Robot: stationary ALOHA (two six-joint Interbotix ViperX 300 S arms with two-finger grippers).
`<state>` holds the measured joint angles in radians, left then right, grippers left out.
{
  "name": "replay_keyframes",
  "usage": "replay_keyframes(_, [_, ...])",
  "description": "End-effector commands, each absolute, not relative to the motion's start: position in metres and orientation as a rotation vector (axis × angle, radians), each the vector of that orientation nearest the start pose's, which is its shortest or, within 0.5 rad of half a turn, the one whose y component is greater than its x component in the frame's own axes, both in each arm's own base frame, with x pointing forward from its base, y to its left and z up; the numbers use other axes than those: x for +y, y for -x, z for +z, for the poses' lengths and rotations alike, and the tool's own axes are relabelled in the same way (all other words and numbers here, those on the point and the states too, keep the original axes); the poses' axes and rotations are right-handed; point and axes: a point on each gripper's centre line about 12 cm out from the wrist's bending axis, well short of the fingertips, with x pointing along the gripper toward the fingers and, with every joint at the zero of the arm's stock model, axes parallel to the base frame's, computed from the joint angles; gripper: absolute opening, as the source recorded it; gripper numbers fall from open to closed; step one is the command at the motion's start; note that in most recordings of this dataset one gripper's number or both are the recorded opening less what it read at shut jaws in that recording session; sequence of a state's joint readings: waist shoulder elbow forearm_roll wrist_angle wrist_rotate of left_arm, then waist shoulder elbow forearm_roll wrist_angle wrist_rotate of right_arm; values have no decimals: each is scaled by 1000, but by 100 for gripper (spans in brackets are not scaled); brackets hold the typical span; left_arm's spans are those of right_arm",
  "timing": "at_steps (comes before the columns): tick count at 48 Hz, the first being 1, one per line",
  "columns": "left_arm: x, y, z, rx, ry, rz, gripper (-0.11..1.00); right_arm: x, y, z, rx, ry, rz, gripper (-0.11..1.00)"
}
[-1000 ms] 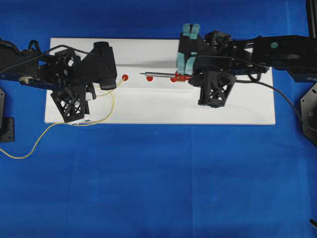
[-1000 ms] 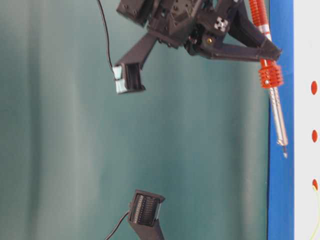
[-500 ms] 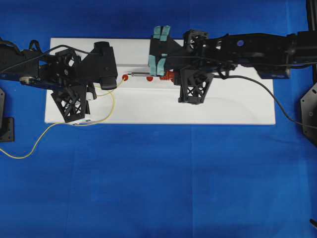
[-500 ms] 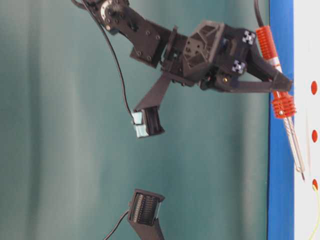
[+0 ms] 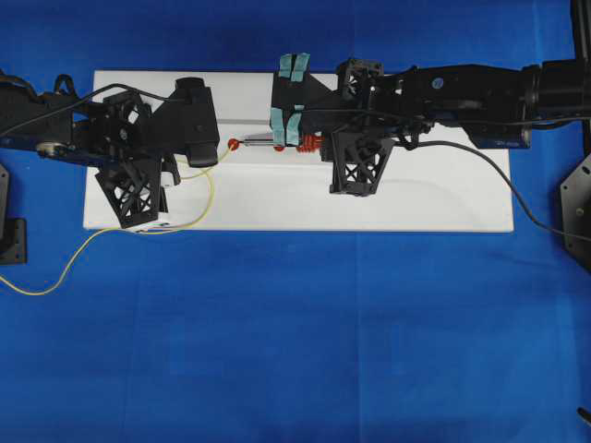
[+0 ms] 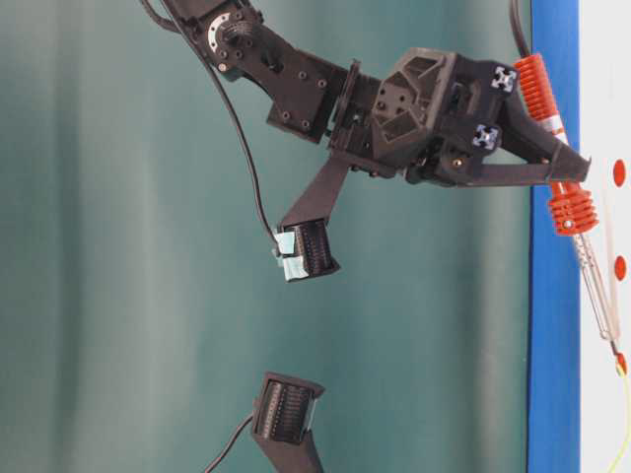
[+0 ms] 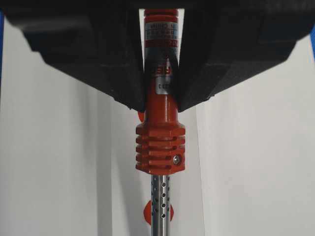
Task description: Touch the tip of the soldering iron to the tip of the solder at the mark.
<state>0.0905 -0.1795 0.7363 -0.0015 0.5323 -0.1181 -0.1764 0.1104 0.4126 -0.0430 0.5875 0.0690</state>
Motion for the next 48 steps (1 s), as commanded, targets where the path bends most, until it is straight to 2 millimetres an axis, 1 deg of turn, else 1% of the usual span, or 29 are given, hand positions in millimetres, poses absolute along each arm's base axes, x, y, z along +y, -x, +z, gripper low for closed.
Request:
replay_keyframes(1, [29, -319, 179, 1049, 159, 146, 2, -74, -404, 175, 1066, -105, -195, 6])
replay_keyframes(48, [26, -317, 176, 1055, 162, 142, 2, -73, -403, 175, 1069, -108, -195, 6])
